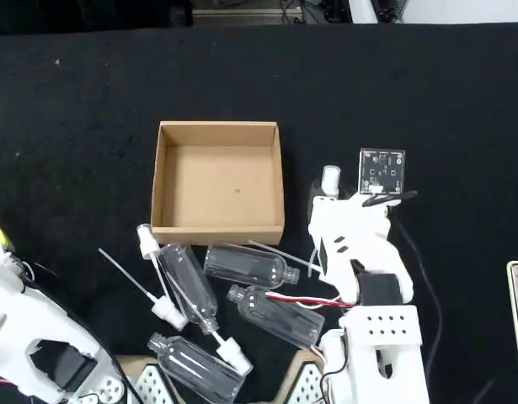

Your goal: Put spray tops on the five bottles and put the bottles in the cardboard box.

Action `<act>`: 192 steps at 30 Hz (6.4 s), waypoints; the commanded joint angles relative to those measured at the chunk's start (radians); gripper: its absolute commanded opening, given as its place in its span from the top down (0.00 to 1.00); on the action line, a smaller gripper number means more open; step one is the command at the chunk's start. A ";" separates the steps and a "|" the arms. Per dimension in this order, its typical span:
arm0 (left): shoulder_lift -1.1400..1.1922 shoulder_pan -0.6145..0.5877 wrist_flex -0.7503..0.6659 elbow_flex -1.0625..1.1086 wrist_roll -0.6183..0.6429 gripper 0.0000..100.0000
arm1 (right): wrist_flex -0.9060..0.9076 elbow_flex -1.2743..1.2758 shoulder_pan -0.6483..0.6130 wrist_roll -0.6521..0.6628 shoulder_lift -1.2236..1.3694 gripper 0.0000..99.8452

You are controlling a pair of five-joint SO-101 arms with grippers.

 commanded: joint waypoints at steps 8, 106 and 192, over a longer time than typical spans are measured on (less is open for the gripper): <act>-0.132 -0.024 -0.026 0.030 0.006 0.71 | -0.028 -0.007 -0.003 -0.005 -0.035 0.99; -2.452 1.264 1.761 0.542 -0.021 0.94 | -0.184 -0.897 -0.615 -0.112 0.139 0.99; -2.452 1.270 1.809 0.542 -0.028 0.94 | 0.043 -0.924 -0.767 0.025 0.300 0.87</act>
